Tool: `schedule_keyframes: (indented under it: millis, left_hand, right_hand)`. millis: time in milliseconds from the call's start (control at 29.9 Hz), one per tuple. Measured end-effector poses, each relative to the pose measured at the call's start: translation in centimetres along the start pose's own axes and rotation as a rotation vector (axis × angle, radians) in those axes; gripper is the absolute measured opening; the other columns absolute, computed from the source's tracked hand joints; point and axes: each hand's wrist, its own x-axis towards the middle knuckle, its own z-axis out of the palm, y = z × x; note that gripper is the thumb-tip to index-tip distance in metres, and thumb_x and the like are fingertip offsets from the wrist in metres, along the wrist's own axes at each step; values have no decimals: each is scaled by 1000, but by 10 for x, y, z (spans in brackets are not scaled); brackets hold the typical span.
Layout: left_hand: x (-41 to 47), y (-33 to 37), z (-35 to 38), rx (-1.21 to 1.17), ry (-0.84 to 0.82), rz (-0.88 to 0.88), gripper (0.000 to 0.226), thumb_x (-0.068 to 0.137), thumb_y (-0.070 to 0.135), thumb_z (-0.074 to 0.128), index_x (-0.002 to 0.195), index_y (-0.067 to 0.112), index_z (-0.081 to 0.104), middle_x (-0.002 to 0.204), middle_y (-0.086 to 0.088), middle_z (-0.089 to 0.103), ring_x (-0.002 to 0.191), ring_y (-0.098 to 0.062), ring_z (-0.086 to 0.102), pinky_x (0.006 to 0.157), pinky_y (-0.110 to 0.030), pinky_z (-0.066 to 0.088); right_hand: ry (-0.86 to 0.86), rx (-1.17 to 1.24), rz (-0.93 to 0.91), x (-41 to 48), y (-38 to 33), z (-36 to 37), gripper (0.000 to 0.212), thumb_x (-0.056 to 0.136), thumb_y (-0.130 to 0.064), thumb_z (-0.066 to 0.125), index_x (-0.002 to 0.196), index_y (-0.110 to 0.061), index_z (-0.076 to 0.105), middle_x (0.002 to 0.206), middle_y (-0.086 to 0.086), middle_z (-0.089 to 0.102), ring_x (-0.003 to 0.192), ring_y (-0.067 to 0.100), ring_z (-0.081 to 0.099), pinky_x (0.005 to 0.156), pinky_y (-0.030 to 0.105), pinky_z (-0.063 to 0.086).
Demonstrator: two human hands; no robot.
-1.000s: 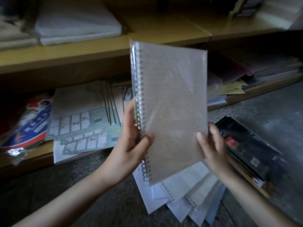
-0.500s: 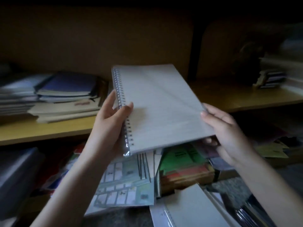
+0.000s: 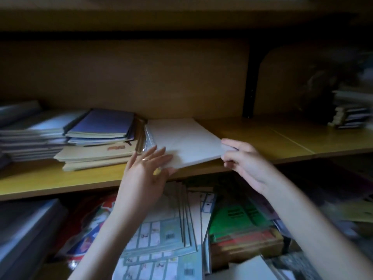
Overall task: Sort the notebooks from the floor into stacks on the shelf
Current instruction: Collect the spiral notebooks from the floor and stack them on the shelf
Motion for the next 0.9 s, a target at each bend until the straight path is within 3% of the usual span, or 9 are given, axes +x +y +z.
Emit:
schedule_keyframes:
  millis: [67,167,268,334,401,502,602,702,903]
  left_hand:
    - [4,-5,5,144,51,11,32,85,24,54,114,22,68,131,-1,59,124,-19,52,109,-42,27]
    - [17,-14,10,270,117,0,31,84,14,59,112,21,68,125,-3,63,110,-26,62,100,-46,39]
    - [30,-19,11,353,98,-16,32,83,13,64,113,22,67,125,-2,63,110,-29,61,99,-48,39]
    - [34,-20,13,405,100,-4,29,83,21,66,112,22,67,122,-4,65,106,-32,62,99,-49,38]
    - [34,-21,15,463,111,21,30,82,32,65,110,20,68,117,-6,67,102,-33,63,97,-49,40]
    - [36,-23,16,456,146,24,29,83,34,67,108,19,70,115,-7,68,102,-32,63,95,-47,41]
    - [38,-25,18,382,183,-14,28,82,31,70,108,21,70,119,-4,66,108,-30,61,96,-45,40]
    - [38,-26,22,325,200,-59,29,85,32,66,113,24,68,125,0,63,113,-28,58,98,-44,38]
    - [40,-30,24,305,215,-102,34,88,36,61,120,28,64,133,5,57,117,-27,55,99,-40,35]
  right_hand:
    - [17,-278,-60,1,3,1,55,90,-6,56,141,-14,38,127,2,52,74,11,55,80,27,48]
    - [99,-592,-244,6,6,4,53,91,-21,58,141,-16,39,134,1,52,104,15,58,82,24,46]
    - [226,-944,-338,11,4,10,48,92,-36,54,138,-24,45,131,-4,56,107,16,59,56,17,39]
    - [274,-1072,-384,15,2,13,47,94,-38,51,138,-26,44,131,-3,57,107,17,60,56,20,42]
    - [291,-1097,-400,21,2,15,46,94,-36,50,139,-27,43,128,2,57,109,19,58,69,28,50]
    - [277,-1041,-415,27,7,14,43,96,-32,49,138,-27,44,129,3,57,112,20,57,81,31,50]
    - [259,-995,-516,31,14,13,37,95,-29,51,133,-26,52,132,-5,57,115,14,57,82,23,47]
    - [266,-983,-537,35,18,15,37,95,-27,52,132,-25,53,130,-5,59,113,15,58,84,29,52]
    - [204,-1210,-603,42,16,15,39,100,-23,40,139,-21,44,124,2,61,107,21,58,71,27,45]
